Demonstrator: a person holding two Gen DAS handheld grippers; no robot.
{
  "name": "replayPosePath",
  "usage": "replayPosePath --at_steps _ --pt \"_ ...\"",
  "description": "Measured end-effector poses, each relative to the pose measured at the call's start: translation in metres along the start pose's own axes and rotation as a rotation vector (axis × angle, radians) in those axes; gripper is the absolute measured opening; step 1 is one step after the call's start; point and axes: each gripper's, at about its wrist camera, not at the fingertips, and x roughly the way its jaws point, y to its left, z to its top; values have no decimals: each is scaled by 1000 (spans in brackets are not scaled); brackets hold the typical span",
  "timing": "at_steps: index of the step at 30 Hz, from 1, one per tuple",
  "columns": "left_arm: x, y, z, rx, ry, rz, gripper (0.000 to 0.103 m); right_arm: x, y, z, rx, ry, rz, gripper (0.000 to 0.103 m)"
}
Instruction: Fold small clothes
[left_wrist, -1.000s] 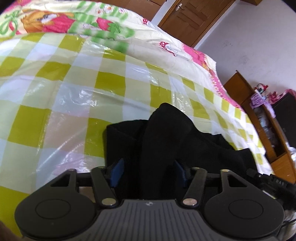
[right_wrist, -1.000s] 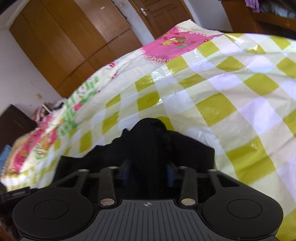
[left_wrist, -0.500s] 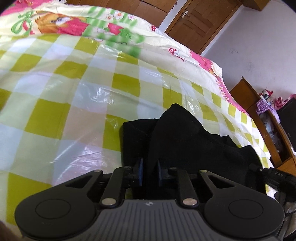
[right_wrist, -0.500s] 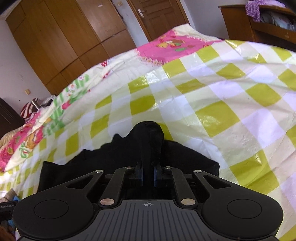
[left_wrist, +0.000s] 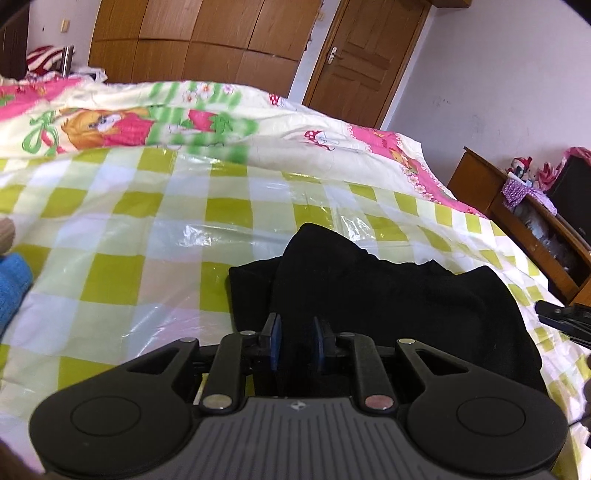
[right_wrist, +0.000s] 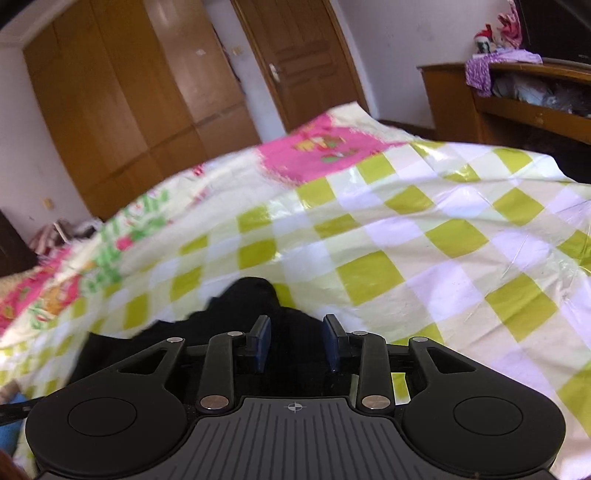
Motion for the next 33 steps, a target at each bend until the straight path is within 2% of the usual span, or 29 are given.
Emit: replayPosePath --at_steps 4,6,7,9,10,11,13,14,17,20,23,24,26,31,33 --pt "-4 -13 -5 36 -26 -5 37 -20 16 -23 -43 19 118 32" --pt "3 -19 -10 89 0 14 40 -19 25 -41 -99 65 144 27" --pt "9 -21 -13 109 22 29 41 -12 28 -49 -133 84 110 26" --pt "20 -18 -21 127 74 50 41 7 22 -58 -166 122 41 9" --pt "22 -16 -23 123 83 48 41 14 16 -57 -150 135 31 5" --pt "21 -14 -24 117 83 45 41 15 13 -53 -112 144 22 4" --pt "13 -13 -22 103 69 29 41 3 7 -41 -26 129 62 14" --pt "9 -14 -20 100 57 19 41 -6 5 -37 -8 113 65 24" --pt "2 -21 -15 104 27 -7 41 -30 -5 -35 23 61 29 35" --pt "-1 -35 -11 108 8 -62 41 -32 -28 -41 168 130 71 42" --pt "0 -53 -10 144 -2 -105 41 -31 -40 -53 279 179 116 45" --pt "4 -60 -9 158 3 -127 41 -30 -41 -56 292 181 139 54" --pt "12 -69 -10 179 17 -146 41 -25 -41 -59 291 178 156 61" --pt "43 -81 -18 198 93 -163 41 6 -53 -58 374 219 220 65" --pt "49 -83 -22 198 106 -164 41 19 -55 -55 365 240 251 66"
